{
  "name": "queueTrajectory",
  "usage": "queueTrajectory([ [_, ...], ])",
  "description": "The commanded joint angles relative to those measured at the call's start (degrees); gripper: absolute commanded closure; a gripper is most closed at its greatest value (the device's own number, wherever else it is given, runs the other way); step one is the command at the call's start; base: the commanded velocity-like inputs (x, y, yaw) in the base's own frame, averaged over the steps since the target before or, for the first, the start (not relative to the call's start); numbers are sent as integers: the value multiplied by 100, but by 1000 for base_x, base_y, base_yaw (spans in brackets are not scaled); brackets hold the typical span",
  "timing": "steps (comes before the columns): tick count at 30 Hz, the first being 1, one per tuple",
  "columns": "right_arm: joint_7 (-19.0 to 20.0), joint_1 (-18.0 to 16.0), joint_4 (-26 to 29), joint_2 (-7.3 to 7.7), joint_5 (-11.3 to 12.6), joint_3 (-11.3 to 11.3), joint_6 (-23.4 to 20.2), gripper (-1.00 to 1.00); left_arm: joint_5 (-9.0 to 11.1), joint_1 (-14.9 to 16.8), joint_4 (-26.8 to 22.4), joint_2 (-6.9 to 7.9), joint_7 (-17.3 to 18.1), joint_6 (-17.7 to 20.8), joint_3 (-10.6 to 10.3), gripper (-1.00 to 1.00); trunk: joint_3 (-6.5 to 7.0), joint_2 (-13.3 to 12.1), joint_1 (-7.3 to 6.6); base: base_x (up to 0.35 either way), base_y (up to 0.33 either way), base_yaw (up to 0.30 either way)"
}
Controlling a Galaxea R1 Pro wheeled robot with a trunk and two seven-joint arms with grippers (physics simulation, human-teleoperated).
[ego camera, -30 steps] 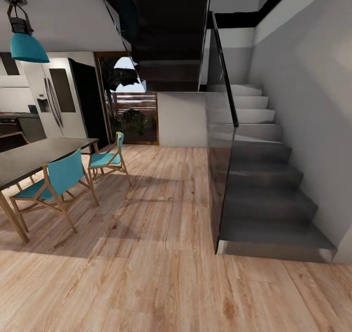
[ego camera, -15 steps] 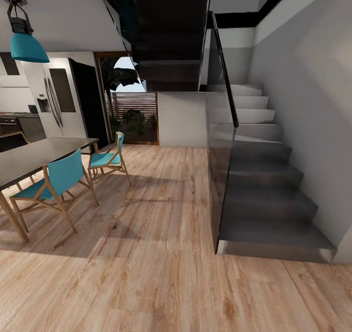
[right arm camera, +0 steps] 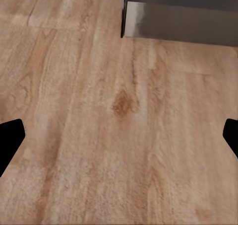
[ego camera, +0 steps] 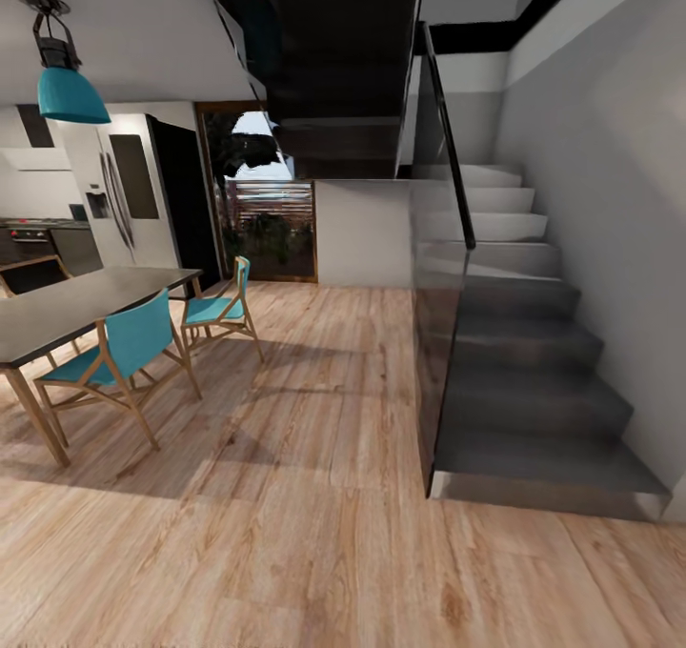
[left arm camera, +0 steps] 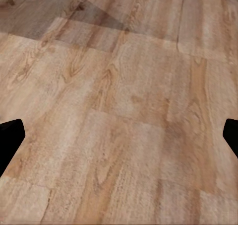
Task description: Put the three can of soda from the living room inside the tash can in the kitchen.
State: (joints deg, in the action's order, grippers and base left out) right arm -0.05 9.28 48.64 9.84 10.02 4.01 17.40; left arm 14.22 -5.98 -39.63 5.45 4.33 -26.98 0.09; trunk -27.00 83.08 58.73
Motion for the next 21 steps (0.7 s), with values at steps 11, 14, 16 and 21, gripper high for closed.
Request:
queueTrajectory([
  [11,-10,-2,-10,0,0,3,2,-100,-5,0,6,0,-2,-13,0,-100,0,0,0,0,0,236],
  [14,-11,0,-11,0,0,3,1,-100,-5,0,3,0,-2,-15,0,-100,0,0,0,0,0,245],
  [16,-12,-2,-12,0,0,3,1,-100,-2,0,1,0,-2,-16,0,-100,0,0,0,0,0,245],
  [21,-12,-4,-13,-1,0,3,0,-100,1,0,-1,0,-2,-17,0,-100,0,0,0,0,0,246],
])
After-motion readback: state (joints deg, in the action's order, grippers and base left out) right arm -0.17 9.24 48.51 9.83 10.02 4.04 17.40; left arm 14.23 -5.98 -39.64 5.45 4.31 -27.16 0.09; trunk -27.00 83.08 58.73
